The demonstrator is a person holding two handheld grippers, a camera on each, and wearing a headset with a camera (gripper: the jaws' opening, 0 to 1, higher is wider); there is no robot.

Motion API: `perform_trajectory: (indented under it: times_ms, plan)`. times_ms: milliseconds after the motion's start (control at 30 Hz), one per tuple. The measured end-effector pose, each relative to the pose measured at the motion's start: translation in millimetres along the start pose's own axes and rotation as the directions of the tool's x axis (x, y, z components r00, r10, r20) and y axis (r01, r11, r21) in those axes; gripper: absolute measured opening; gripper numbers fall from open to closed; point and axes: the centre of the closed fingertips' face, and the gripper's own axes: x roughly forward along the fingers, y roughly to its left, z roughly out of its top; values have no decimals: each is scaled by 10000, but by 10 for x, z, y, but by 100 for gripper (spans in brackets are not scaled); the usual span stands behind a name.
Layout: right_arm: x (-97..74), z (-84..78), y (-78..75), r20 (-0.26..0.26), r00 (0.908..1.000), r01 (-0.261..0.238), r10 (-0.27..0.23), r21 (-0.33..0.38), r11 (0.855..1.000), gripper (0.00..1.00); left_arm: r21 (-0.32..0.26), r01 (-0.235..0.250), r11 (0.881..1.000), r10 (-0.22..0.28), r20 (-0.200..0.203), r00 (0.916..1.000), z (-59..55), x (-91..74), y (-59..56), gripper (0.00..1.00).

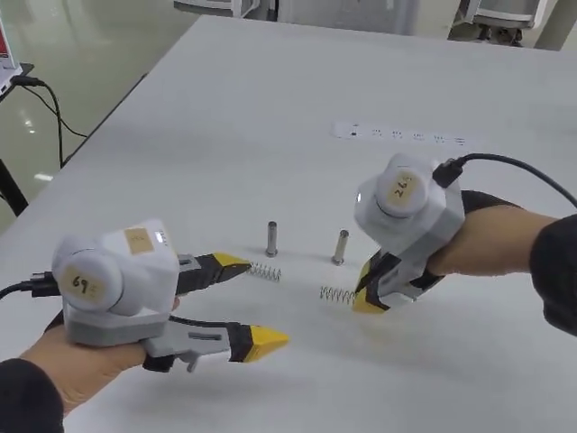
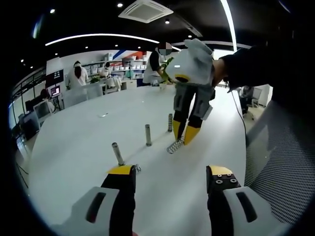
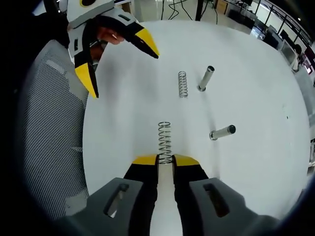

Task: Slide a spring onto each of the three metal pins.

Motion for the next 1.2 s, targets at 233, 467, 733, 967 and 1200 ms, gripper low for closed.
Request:
perform_trajectory:
  times_ms: [233, 467, 733, 967, 1200]
  plan:
    - [-81, 102, 135, 148, 9998, -110, 117, -428, 9990, 12, 233, 350, 9991, -348, -101, 9993, 29, 59, -86, 54]
    - [-143, 237, 240, 237, 9996, -151, 174, -932, 9955, 13, 441, 599, 9972, -595, -118, 9982, 73, 101, -148, 49]
    - [-190, 346, 320, 330, 9993, -147, 193, -1343, 9908, 13, 578, 771, 9953, -770, -43, 9970, 118, 131, -210, 45]
    - [-210, 415, 385, 391, 9989, -193, 262, -1664, 9859, 13, 724, 977, 9926, -983, 48, 9951, 180, 167, -270, 38]
    - [-222, 443, 420, 439, 9986, -213, 309, -2049, 9785, 13, 808, 1097, 9907, -1102, 13, 9939, 165, 177, -298, 33]
